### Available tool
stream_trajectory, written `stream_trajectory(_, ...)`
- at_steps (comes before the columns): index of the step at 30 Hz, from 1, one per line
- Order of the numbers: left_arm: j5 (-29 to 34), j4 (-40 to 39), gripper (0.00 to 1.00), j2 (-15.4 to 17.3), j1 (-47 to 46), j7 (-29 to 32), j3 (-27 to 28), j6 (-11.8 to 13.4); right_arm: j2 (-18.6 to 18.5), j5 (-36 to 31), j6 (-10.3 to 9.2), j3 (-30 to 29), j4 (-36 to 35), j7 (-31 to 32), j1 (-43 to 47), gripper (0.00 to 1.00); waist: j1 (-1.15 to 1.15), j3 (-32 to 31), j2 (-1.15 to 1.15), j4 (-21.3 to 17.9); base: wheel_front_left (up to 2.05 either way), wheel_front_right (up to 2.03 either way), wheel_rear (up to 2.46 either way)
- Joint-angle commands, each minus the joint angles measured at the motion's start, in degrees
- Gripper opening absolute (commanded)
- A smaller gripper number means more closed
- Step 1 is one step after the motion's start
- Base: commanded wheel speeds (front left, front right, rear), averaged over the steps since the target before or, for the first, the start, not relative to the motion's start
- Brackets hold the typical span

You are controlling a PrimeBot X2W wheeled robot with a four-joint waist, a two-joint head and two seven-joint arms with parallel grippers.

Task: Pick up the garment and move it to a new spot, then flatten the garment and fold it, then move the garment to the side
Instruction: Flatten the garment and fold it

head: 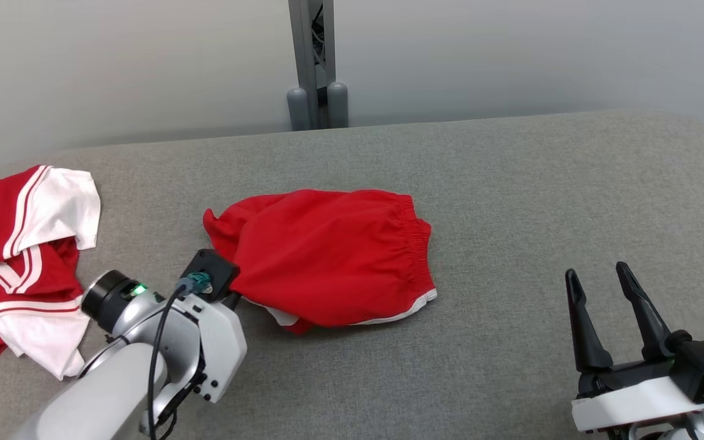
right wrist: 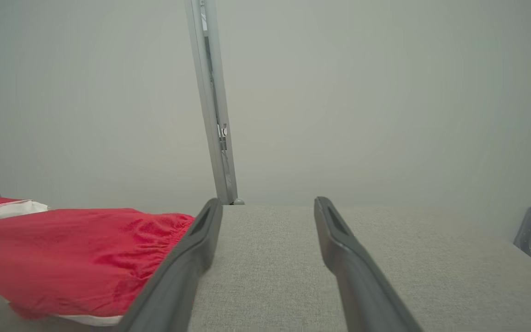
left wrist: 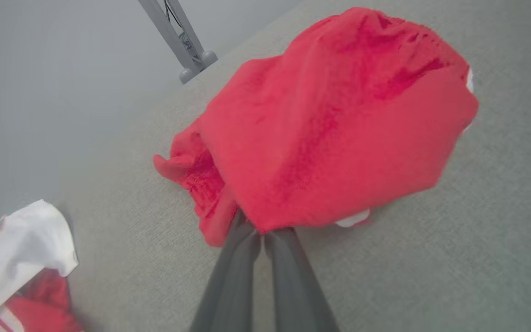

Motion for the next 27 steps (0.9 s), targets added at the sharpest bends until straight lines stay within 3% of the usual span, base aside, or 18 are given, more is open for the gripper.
stream_trajectory(1,-0.62,-3.32,0.0,2.23,1.4,1.99,0.83,1.65,-0.35,0.19,0.01,-0.12,-0.23,-0.12,0.24,1.0,0.0,0.42,0.0,-0.22,0.0,0.0,0.0)
stream_trajectory(5,-1.86,-8.46,0.0,6.01,3.2,5.38,2.7,5.02,-0.37,0.04,0.01,0.45,-0.43,-0.13,-0.86,1.0,0.0,1.8,0.0,-1.27,0.0,0.0,0.0)
stream_trajectory(9,-2.8,-6.76,0.0,6.55,1.6,6.7,3.68,5.16,-0.36,-0.49,0.01,1.4,-0.54,-0.13,-2.01,1.0,0.0,3.67,0.0,-2.86,0.0,0.0,0.0)
stream_trajectory(16,-2.76,3.48,0.0,2.48,-6.48,7.21,3.87,2.28,-0.36,-1.29,0.01,3.09,-0.73,-0.13,-3.99,1.0,0.0,7.88,0.0,-6.85,0.0,0.0,0.0)
stream_trajectory(26,-1.13,24.98,0.0,-3.17,-16.73,3.91,3.16,-1.08,-0.36,-1.6,0.01,4.01,-1.18,-0.13,-5.01,1.0,0.0,11.94,0.0,-11.89,0.0,0.0,0.0)
stream_trajectory(27,-0.74,26.31,0.3,-3.57,-17.22,2.72,3.02,-1.07,-0.36,-1.56,0.01,3.88,-1.26,-0.13,-4.98,1.0,0.0,12.07,0.0,-11.88,0.0,0.0,0.0)
